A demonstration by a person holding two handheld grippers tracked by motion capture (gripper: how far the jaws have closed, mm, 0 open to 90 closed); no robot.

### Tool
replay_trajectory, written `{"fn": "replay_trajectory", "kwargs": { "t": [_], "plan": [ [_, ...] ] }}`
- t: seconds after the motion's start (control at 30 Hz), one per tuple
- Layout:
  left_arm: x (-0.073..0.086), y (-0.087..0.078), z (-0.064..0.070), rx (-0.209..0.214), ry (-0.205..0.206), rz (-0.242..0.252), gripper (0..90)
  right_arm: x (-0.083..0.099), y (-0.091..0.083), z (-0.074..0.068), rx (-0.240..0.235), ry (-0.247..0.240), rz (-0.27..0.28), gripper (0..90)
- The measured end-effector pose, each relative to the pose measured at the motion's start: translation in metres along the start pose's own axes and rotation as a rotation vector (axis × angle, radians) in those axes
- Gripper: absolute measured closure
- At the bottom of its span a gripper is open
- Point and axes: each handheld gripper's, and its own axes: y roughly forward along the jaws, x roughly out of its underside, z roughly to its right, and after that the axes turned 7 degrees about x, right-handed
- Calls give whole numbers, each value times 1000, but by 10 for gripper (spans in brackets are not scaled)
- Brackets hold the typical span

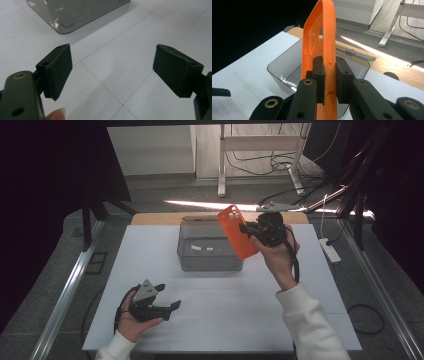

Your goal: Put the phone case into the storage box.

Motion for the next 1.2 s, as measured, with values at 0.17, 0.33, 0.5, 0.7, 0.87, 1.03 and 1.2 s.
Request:
{"fn": "replay_trajectory", "kwargs": {
  "t": [0.17, 0.33, 0.5, 0.7, 0.87, 1.03, 1.2],
  "plan": [
    [0, 0, 0, -2, -1, 1, 166, -3, 4, 1, 15, 1, -8, 804],
    [0, 0, 0, -4, -2, 1, 166, -5, 10, 0, 26, 3, -20, 804],
    [0, 0, -1, -3, -3, -2, 165, -5, 15, 0, 38, 4, -23, 803],
    [0, 0, -1, -3, -7, 1, 164, -6, 24, 2, 56, 12, -29, 803],
    [0, 0, -1, -3, -7, 1, 161, -7, 30, 2, 74, 10, -34, 803],
    [0, 0, -1, -3, -8, 3, 161, -9, 36, 2, 93, 3, -39, 803],
    [0, 0, -2, -2, -4, -1, 161, -9, 43, 2, 113, -5, -47, 803]
  ]
}}
